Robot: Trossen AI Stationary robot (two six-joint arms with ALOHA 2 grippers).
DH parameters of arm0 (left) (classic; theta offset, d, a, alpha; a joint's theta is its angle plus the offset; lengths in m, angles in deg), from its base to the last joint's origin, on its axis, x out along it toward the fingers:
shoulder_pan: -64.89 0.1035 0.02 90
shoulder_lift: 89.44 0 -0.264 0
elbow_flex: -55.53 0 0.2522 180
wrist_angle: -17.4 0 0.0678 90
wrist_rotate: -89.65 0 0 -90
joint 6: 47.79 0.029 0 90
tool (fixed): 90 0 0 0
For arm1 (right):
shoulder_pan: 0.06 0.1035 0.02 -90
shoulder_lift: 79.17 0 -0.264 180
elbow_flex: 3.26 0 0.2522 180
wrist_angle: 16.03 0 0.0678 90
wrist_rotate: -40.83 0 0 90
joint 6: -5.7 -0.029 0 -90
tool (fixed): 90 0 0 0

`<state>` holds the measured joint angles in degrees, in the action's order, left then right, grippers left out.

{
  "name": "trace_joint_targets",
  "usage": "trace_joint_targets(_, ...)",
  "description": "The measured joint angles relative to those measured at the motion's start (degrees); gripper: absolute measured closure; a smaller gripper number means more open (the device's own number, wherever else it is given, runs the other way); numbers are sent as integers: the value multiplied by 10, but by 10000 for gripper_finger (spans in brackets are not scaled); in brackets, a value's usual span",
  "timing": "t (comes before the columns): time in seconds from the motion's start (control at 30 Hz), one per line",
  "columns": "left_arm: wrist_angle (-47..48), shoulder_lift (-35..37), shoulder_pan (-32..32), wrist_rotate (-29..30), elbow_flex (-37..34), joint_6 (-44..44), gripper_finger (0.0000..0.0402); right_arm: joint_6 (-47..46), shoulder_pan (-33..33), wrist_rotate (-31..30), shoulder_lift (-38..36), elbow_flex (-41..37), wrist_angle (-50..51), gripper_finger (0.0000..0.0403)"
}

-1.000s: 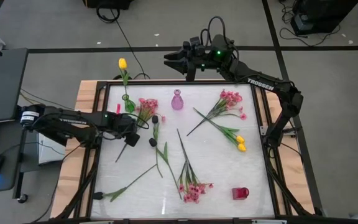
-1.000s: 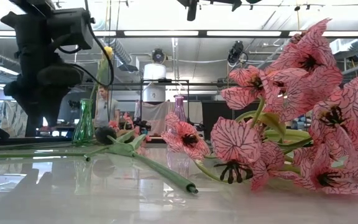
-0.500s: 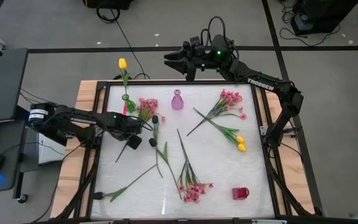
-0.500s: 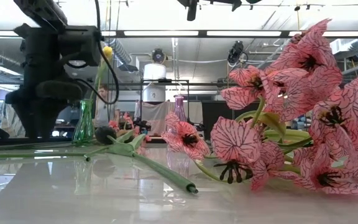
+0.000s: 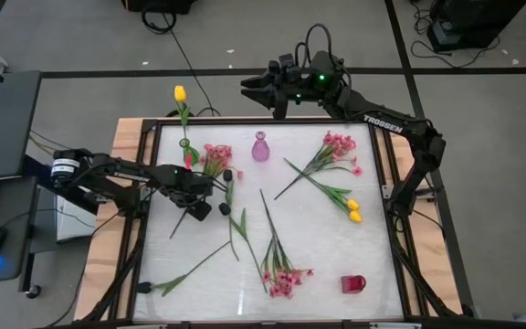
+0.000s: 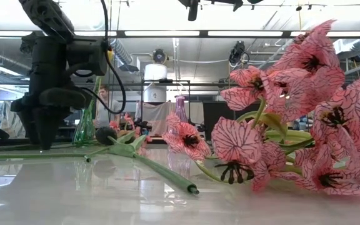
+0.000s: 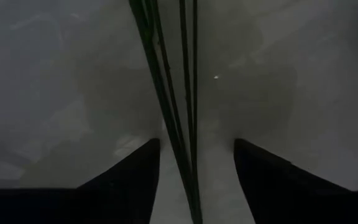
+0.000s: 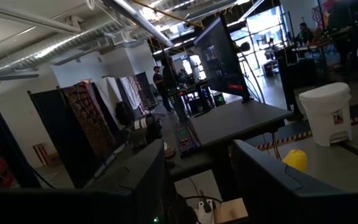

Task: Sort flowers into vase by color
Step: Put the top left pink flowers into the purple vase

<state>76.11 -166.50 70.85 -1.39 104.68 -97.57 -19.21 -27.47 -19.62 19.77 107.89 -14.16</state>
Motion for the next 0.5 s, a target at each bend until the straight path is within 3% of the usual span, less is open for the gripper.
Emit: trace_joint_targets(0.5, 7, 0, 0, -2, 0, -6, 326, 0, 0, -15, 0, 0, 0, 207)
